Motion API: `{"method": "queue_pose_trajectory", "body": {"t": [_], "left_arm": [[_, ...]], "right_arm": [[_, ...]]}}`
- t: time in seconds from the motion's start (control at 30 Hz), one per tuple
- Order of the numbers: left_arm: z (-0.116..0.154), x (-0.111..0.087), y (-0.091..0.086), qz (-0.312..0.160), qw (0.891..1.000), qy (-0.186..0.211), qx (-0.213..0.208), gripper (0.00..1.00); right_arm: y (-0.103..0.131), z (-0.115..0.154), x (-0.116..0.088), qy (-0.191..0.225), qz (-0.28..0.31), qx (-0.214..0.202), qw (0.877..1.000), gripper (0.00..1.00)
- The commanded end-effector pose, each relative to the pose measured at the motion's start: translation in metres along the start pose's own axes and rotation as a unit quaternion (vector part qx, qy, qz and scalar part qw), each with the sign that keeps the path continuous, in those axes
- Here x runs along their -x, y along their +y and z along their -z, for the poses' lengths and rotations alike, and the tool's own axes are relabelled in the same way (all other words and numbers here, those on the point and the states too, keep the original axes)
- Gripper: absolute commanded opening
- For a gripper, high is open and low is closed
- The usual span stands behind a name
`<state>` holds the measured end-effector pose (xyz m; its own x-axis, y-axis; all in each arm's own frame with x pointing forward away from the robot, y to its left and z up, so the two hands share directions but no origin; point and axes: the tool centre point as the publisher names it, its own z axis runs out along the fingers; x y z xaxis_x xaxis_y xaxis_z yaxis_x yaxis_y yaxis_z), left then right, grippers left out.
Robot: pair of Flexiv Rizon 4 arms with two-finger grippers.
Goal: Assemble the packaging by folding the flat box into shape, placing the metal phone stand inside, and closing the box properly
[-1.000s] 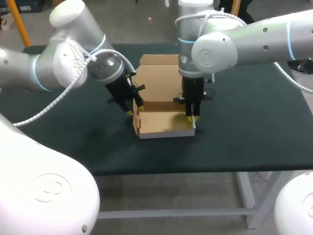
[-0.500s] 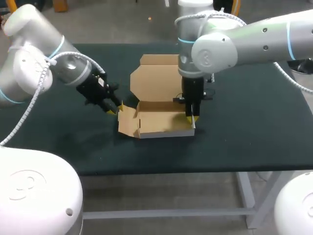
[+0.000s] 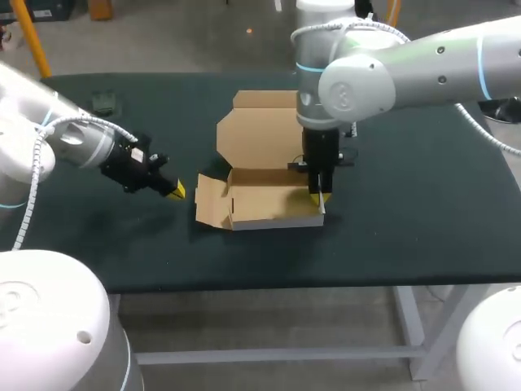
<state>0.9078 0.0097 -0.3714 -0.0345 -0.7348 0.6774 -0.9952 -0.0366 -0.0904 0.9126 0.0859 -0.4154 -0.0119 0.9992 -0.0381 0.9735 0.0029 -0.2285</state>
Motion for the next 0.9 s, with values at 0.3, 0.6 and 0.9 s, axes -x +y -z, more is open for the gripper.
{"method": "queue_pose_trajectory", "body": {"t": [0.3, 0.6, 0.9], "left_arm": [[-0.015, 0.011, 0.001, -0.017, 0.999, 0.038, 0.001, 0.0], [-0.037, 0.012, 0.0, -0.027, 0.998, 0.058, 0.019, 0.0], [-0.046, 0.002, 0.0, -0.04, 0.994, 0.103, 0.022, 0.0]], "right_arm": [[0.001, -0.001, -0.001, -0.001, 0.0, -0.001, 1.0, 0.0], [0.001, -0.001, -0.001, -0.001, 0.0, -0.001, 1.0, 0.0], [0.001, -0.001, -0.001, -0.001, 0.0, -0.001, 1.0, 0.0]]}}
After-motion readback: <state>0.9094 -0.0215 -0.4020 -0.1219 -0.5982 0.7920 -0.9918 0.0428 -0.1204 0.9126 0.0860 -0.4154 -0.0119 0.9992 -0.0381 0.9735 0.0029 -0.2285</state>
